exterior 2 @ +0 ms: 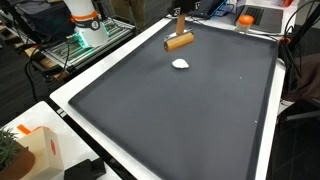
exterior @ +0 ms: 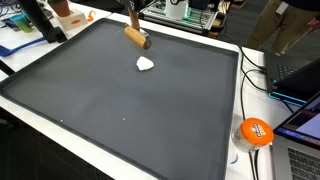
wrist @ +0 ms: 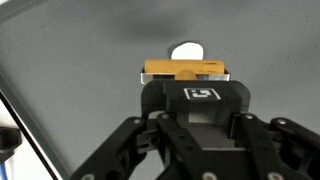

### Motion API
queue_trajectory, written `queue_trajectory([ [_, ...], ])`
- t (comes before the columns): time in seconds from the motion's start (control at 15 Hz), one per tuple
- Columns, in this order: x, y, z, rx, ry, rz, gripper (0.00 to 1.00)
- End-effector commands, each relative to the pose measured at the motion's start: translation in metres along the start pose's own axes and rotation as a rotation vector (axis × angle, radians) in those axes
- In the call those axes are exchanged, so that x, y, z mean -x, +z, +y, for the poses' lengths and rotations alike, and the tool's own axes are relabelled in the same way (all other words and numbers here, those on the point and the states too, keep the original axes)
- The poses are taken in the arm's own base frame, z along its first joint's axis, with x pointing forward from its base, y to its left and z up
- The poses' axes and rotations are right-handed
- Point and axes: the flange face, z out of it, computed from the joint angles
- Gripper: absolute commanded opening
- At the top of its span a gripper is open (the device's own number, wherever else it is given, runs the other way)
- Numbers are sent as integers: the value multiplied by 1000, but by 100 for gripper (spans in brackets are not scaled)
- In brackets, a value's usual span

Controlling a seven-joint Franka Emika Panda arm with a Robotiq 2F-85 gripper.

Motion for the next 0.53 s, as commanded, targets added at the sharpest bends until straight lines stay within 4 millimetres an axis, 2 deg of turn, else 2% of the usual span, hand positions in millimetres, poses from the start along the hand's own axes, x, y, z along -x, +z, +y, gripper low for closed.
queue_trajectory([
  [0.0, -5, -1, 0, -3, 6, 17, 22],
  [0.47, -10, -1, 1, -27, 6, 69, 22],
])
